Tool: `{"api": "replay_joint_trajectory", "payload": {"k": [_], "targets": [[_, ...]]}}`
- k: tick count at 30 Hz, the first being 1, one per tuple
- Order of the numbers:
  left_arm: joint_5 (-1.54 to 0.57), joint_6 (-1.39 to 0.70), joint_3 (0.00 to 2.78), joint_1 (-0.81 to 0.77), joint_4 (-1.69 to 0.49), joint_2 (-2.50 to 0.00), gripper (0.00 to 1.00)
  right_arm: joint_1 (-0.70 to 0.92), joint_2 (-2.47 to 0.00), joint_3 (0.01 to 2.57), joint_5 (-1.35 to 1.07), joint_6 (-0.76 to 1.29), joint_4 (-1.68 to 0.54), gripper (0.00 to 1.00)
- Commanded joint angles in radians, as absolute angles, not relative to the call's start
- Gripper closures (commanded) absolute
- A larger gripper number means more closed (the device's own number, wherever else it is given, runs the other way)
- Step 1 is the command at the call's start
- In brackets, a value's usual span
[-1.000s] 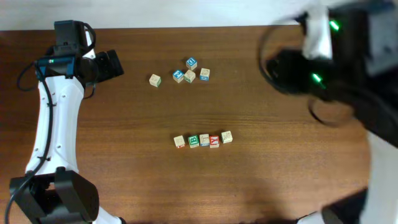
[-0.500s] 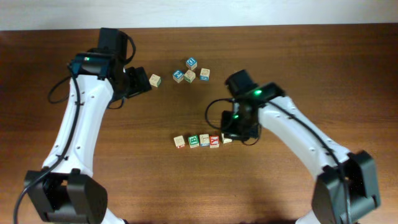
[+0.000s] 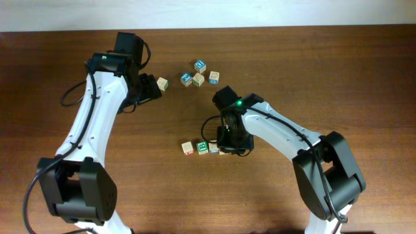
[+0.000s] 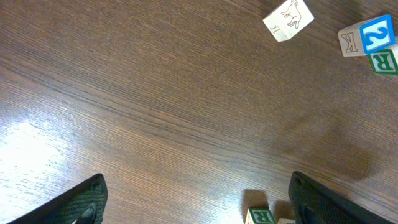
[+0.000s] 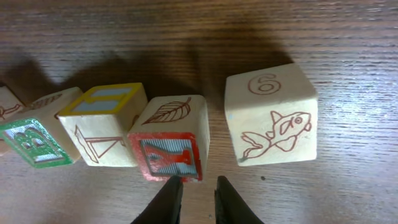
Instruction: Rotate 5 blocks
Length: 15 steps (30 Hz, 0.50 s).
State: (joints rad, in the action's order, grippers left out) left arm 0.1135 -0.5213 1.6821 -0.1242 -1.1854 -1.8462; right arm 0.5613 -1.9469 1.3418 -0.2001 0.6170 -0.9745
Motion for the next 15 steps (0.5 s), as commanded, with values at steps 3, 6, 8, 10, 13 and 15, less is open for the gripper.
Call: {"api": "replay_joint_trajectory", "payload": {"k": [3, 6, 8, 10, 13, 15], "targets": [[0.128, -0.530, 1.683, -0.123, -1.184, -1.850, 0.07, 0.570, -1.973, 1.340, -0.179, 0.622, -0.960, 0.80], [0.128, -0.530, 1.683, -0.123, -1.183, -1.850, 0.06, 0.570, -1.973, 1.340, -0.179, 0.622, -0.950, 0.80], [0.128, -0.530, 1.683, -0.123, -1.184, -1.850, 0.06, 0.569, -1.973, 1.340, -0.179, 0.618, -0.944, 0.80], [0.128, -0.530, 1.683, -0.123, -1.184, -1.850, 0.06, 0.569, -1.973, 1.340, -0.179, 0.618, -0.936, 0.80], [0.124, -0.530, 1.683, -0.123, -1.184, -1.850, 0.05, 0.569, -1.973, 1.340, -0.179, 0.618, -0.933, 0.80], [0.120, -0.530, 1.683, -0.123, -1.184, -1.850, 0.05, 0.569, -1.973, 1.340, -0.180, 0.614, -0.925, 0.80]]}}
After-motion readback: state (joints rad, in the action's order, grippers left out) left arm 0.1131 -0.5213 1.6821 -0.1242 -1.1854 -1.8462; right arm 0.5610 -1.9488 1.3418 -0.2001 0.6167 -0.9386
